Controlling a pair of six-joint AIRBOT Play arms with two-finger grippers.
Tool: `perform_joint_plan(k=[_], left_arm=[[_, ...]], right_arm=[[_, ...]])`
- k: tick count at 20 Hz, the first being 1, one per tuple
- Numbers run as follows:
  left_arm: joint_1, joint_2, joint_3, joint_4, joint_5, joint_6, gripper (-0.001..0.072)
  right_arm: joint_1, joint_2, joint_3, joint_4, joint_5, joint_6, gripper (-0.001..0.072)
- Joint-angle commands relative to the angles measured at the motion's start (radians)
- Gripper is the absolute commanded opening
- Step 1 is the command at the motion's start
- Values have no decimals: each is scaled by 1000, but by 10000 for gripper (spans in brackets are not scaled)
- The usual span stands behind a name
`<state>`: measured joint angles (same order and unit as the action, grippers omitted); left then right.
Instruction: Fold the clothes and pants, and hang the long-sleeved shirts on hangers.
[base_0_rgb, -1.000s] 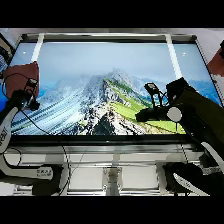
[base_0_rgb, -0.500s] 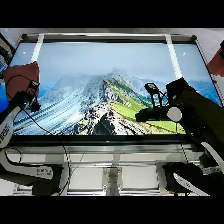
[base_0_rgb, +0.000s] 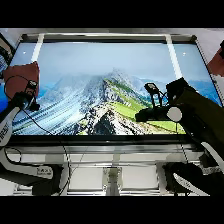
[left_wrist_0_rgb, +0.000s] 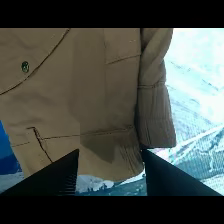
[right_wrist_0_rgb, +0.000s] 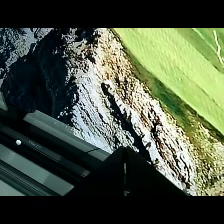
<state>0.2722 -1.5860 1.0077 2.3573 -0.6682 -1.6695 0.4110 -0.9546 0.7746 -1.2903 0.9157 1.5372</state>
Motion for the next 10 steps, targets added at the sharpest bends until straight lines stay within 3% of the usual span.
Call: perform_joint_plan(k=[1, 2, 6, 10], left_arm=[[5, -8, 0, -1, 6, -7, 280], [5, -8, 0, -1, 6, -7, 256], [5, -6, 0, -1, -8, -7, 29], [3, 57, 2, -1, -77, -7, 25]], right_arm=[[1, 0, 0, 9, 0, 0, 7], [1, 0, 0, 11, 0, 0, 8], [1, 0, 0, 12, 0, 0, 8], [1, 0, 0, 11, -6, -12, 8]])
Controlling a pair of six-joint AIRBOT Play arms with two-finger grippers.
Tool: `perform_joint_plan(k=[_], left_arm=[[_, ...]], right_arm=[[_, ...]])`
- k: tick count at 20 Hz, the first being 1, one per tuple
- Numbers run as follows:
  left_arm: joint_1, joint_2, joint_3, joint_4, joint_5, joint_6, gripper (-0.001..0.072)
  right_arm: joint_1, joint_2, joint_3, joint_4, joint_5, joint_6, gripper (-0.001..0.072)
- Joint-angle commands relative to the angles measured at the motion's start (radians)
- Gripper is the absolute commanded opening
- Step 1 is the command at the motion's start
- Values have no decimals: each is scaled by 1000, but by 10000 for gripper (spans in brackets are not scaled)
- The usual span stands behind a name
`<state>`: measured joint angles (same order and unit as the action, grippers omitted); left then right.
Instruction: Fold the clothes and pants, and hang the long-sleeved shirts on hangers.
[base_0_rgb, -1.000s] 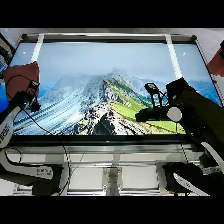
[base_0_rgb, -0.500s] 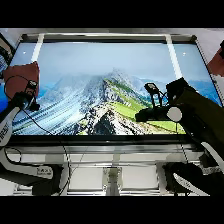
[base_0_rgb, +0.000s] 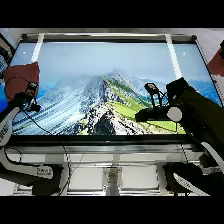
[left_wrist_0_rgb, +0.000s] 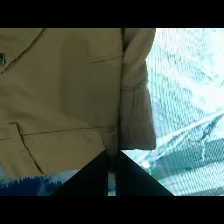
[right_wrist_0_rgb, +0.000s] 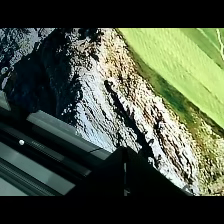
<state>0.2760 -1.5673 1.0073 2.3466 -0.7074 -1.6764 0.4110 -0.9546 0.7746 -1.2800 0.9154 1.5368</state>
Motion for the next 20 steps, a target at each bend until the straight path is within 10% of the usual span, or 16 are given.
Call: perform_joint_plan(k=[1, 7, 12, 15, 20], left_arm=[[-1, 86, 2, 8, -40, 0, 24], [-80, 476, 93, -45, -35, 77, 24], [-253, 630, 366, -713, -143, 595, 23], [-332, 595, 500, -1068, -323, 813, 23], [-455, 550, 549, -1122, -554, 829, 23]], right_arm=[[1, 0, 0, 1, -20, -24, 8], [1, 1, 2, 52, -40, -101, 23], [1, 1, 106, 100, 110, -414, 29], [1, 1, 227, 98, 326, -506, 313], [1, 1, 362, 158, 412, -510, 467]])
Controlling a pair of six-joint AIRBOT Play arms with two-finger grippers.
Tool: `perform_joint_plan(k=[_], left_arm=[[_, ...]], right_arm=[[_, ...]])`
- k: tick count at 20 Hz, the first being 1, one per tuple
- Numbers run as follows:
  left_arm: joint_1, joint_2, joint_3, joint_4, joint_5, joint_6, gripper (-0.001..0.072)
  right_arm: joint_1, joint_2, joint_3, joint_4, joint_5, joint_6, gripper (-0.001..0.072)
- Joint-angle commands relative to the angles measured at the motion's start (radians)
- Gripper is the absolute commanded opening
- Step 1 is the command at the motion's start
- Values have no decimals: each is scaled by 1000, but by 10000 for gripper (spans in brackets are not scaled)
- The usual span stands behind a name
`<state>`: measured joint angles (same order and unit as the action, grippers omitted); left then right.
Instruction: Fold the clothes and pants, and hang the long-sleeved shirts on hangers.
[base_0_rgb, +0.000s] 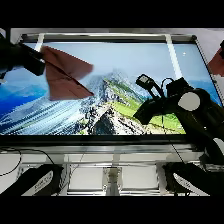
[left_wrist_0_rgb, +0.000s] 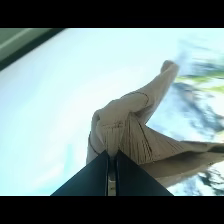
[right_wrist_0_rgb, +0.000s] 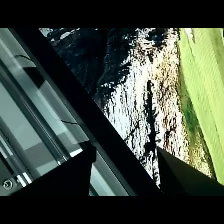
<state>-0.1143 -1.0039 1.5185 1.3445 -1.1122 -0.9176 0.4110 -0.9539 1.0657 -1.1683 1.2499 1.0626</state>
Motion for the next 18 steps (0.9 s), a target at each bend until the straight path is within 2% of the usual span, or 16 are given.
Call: perform_joint_plan(k=[1, 5, 9, 10, 11, 14, 15, 18], left_arm=[[-84, -14, 37, -120, -177, 70, 23], [-117, -16, 37, -120, -206, 52, 23], [-117, -26, 37, -120, -206, -4, 24], [-117, -28, 37, -119, -206, -11, 24], [-117, -29, 37, -119, -206, -11, 24], [-117, -29, 37, -120, -214, -11, 24], [-117, -29, 37, -120, -220, -11, 24], [-117, -28, 37, -119, -249, -10, 24]], right_arm=[[1, 0, 79, 73, 76, -41, 491], [2, -1, 81, 118, 35, -66, 509], [131, -10, 80, 147, -123, -67, 521], [186, -24, 78, 136, -182, -66, 609], [232, -45, 78, 113, -235, -65, 646], [326, -141, 78, 8, -378, -59, 643], [331, -178, 78, -27, -407, -59, 615], [296, -273, 79, -157, -432, -59, 613]])
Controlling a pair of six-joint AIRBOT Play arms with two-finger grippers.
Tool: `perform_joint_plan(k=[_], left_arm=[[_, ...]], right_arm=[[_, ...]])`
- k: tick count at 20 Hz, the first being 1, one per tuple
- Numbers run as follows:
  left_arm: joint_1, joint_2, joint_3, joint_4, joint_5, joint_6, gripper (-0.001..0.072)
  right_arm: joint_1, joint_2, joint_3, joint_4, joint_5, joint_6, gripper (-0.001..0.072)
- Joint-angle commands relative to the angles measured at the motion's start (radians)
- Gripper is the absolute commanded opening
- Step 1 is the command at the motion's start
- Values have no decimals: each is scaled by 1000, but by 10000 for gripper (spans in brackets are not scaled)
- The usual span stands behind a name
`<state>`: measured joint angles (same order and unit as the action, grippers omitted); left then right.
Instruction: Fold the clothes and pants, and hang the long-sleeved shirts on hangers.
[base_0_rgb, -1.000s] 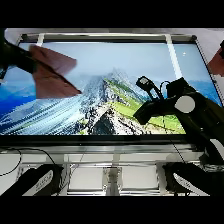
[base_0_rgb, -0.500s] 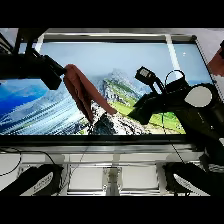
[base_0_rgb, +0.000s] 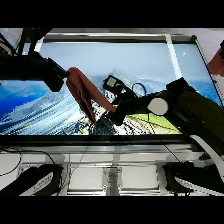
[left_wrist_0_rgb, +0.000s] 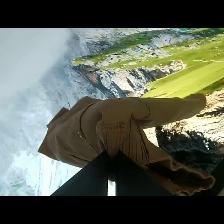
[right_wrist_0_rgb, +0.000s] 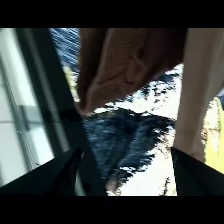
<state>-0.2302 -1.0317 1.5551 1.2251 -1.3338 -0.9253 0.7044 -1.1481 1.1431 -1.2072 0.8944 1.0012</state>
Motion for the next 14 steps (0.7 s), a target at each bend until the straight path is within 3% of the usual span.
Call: perform_joint_plan(k=[1, 4, 8, 10, 12, 13, 14], left_arm=[[-1, -1, 1, 0, -39, -2, 24], [-1, -1, 1, 0, -40, -2, 24], [-1, -1, 1, 0, -40, -3, 24], [-1, -1, 1, 0, -40, -2, 24], [-1, -1, 1, 0, -40, -3, 24], [-1, -1, 1, 0, -40, -3, 24], [-1, -1, 1, 0, -40, -3, 24]], right_arm=[[-16, -99, 2, -116, -79, -2, 613], [-24, -162, 2, -117, -90, -56, 605], [-24, -264, 2, -87, -135, -54, 604], [-24, -306, 2, -61, -151, -55, 545], [-24, -346, 2, -47, -186, -53, 543], [-24, -362, 2, -42, -209, -48, 484], [-24, -369, 2, -41, -222, -48, 274]])
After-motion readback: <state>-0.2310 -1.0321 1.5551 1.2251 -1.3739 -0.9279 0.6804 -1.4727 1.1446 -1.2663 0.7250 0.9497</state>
